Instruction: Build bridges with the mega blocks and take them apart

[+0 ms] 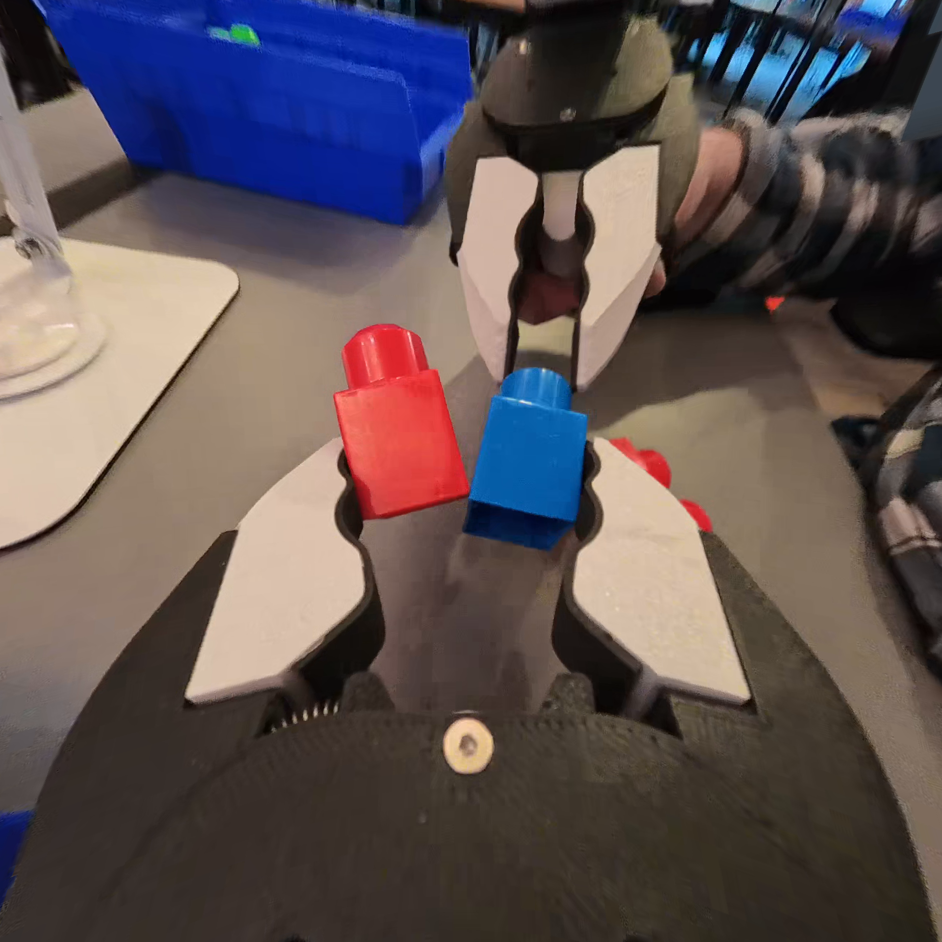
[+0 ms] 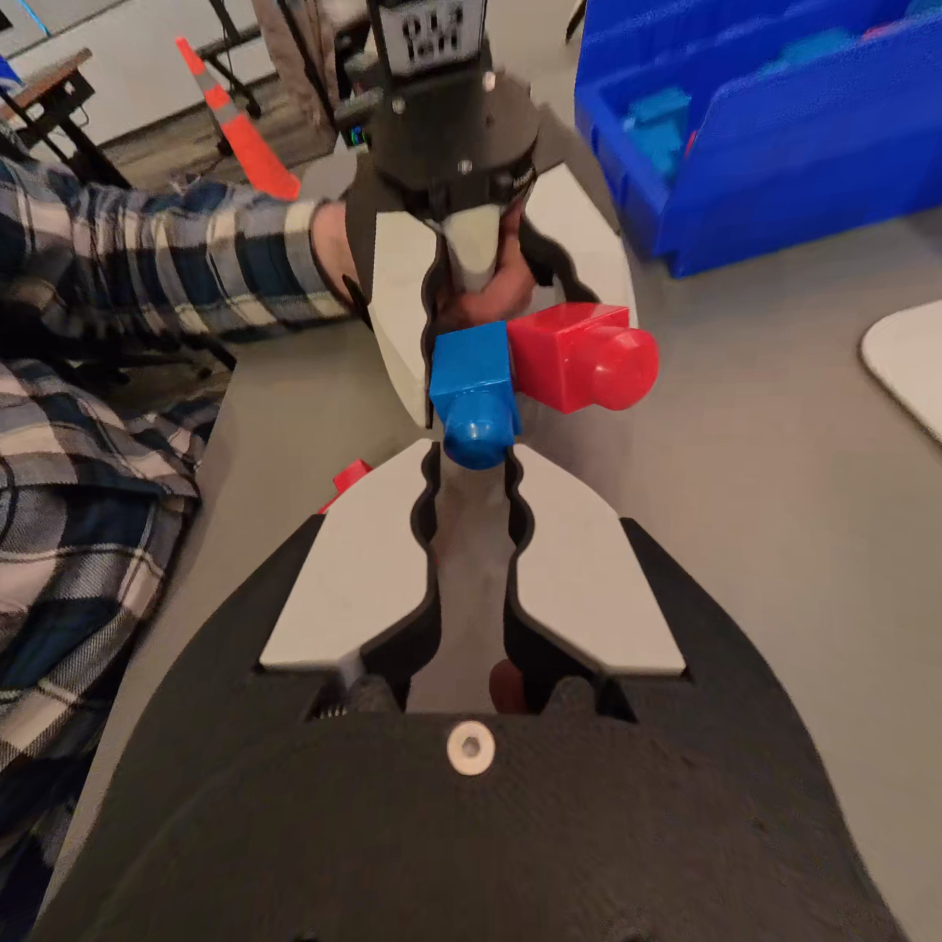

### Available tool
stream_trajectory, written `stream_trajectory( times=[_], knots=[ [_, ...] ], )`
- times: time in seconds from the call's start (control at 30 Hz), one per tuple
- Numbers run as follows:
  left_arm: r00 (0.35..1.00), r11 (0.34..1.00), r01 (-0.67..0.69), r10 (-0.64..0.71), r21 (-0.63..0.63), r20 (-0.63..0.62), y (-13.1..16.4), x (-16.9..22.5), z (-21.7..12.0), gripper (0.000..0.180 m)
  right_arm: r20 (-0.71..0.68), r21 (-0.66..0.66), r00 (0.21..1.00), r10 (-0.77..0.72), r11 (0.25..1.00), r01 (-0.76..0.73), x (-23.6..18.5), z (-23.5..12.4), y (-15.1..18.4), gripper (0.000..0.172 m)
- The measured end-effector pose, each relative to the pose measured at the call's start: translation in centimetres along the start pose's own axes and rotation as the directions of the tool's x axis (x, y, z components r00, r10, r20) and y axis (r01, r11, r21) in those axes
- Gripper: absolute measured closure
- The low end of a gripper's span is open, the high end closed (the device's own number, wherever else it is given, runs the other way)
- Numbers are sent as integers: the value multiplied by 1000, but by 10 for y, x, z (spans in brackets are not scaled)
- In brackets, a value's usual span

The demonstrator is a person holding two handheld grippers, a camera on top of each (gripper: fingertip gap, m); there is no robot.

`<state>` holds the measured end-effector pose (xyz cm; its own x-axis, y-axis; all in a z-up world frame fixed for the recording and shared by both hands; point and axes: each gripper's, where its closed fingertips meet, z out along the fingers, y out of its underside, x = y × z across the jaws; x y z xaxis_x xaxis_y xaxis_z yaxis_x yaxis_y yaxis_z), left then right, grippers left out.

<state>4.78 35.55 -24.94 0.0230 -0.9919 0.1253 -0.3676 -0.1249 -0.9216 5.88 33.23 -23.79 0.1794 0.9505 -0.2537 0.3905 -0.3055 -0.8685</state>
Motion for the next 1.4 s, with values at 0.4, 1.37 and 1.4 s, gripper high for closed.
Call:
stream_trajectory(
  times=[0.4,1.37,1.4],
  knots=[
    [989,866,-144,147,-479,-31,65,1,15,97,5,-203,1000,-14,979,15,7,15,46,158],
    [999,984,-29,21,-173,-50,0,2,-5,106,-54,-262,937,-344,911,319,-41,-25,19,123],
    [998,997,17,-21,-70,-58,-12,2,-9,106,-50,-310,908,-416,871,382,-49,-21,25,122]
  ],
)
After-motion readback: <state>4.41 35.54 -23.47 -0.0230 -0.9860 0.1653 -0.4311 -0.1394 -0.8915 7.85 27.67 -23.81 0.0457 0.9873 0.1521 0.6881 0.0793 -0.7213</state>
